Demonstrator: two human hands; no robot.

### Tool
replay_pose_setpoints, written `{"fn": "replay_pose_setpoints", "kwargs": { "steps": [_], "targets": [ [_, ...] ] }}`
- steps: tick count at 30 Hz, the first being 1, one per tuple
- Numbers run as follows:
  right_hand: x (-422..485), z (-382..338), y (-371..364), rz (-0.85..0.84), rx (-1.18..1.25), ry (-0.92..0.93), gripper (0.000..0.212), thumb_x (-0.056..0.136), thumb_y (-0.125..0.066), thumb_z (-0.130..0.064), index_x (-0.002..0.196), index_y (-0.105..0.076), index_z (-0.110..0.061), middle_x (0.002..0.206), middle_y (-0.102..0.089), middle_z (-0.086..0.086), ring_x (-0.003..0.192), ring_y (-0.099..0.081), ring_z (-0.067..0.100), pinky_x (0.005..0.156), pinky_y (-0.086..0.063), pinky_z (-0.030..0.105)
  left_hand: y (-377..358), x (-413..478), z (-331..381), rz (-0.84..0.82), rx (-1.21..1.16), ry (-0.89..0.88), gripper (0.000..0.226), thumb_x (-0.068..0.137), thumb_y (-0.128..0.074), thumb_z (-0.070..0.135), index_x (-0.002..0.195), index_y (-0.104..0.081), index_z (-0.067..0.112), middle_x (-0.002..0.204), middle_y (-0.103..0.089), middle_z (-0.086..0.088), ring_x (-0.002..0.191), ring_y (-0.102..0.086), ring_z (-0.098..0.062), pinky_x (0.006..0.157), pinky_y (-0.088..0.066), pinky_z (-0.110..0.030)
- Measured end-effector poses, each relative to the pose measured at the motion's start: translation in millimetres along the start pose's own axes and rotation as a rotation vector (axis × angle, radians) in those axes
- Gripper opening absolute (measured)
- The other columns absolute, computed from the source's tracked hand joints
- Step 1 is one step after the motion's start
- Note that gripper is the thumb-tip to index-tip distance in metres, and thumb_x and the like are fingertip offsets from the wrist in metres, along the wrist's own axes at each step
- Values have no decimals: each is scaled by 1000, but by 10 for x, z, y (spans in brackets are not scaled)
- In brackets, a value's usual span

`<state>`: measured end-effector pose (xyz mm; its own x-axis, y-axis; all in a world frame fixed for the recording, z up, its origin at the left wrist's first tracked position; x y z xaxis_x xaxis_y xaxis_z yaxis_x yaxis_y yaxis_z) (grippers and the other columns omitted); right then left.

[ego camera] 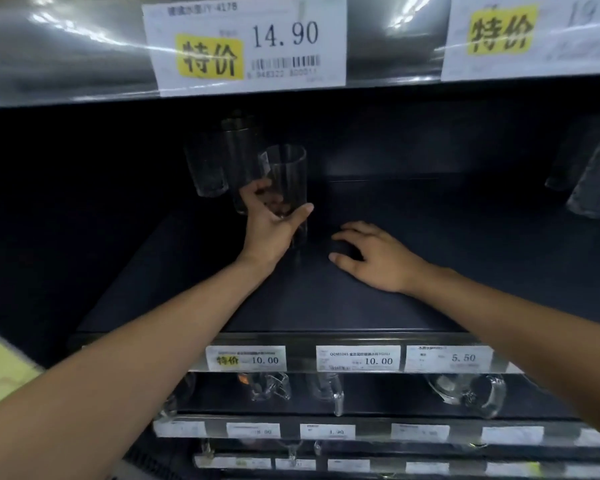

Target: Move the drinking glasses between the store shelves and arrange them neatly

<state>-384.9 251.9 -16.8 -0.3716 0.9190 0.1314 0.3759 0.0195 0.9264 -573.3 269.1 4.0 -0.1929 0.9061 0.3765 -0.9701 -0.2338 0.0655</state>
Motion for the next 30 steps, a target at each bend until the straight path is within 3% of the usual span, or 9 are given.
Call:
{"fn": "replay_pose_setpoints", "kwargs": {
  "steps": [2,5,10,13,17,24,30],
  "targets": [
    [15,16,-10,5,-1,12,54,97,-50,-51,143,-50,-23,152,-40,1,141,-34,21,119,-26,39,-62,74,-43,10,7,-1,69,80,-82,17,125,-31,24,111,-50,-2,103,-58,-19,84,-52,-21],
    [35,27,-15,13,-1,22,53,96,-51,-50,142,-51,-23,151,-41,0,141,-34,21,118,-26,40,-96,188,-100,3,52,21,69,81,-81,23,129,-32,22,111,-51,-1,108,-60,-24,96,-54,-36],
    [52,42,-23,21,14,23,54,94,-52,-52,140,-52,-23,149,-43,1,140,-36,24,117,-28,43,-4,156,-190,-103,243,53,84,82,-80,26,146,-27,19,144,-40,-7,129,-47,-16,111,-41,-31],
    [50,36,-27,31,8,22,53,95,-53,-51,139,-53,-23,149,-44,2,139,-37,25,117,-29,43,43,103,-324,-31,425,72,79,77,-83,28,139,-37,11,137,-47,-9,119,-55,-20,105,-48,-36],
    [49,17,-24,33,-4,22,52,95,-53,-49,140,-53,-22,149,-43,2,138,-38,23,116,-29,43,-21,173,-337,62,430,122,58,79,-82,28,124,-50,10,121,-61,-7,107,-61,-20,93,-53,-33],
    [46,14,-32,33,-4,17,53,95,-52,-50,141,-52,-22,149,-44,1,137,-39,22,116,-30,42,-301,550,-445,97,488,109,41,93,-67,21,129,-54,6,126,-64,-12,114,-62,-26,86,-47,-25],
    [29,-1,-20,40,1,18,52,96,-52,-47,141,-51,-22,150,-43,2,138,-37,21,116,-28,38,-469,874,-571,100,607,106,34,99,-56,19,128,-53,1,125,-61,-17,112,-60,-28,87,-47,-28]
  ]
}}
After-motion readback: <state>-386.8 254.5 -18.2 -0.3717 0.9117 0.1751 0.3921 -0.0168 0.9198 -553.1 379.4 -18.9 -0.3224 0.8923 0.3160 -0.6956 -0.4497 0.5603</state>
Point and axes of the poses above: each hand's wrist, its own x-axis towards the middle knuckle, its own y-axis out of the back of the hand, z = x × y, the point moved 2 cm from there along x, towards the middle knuckle
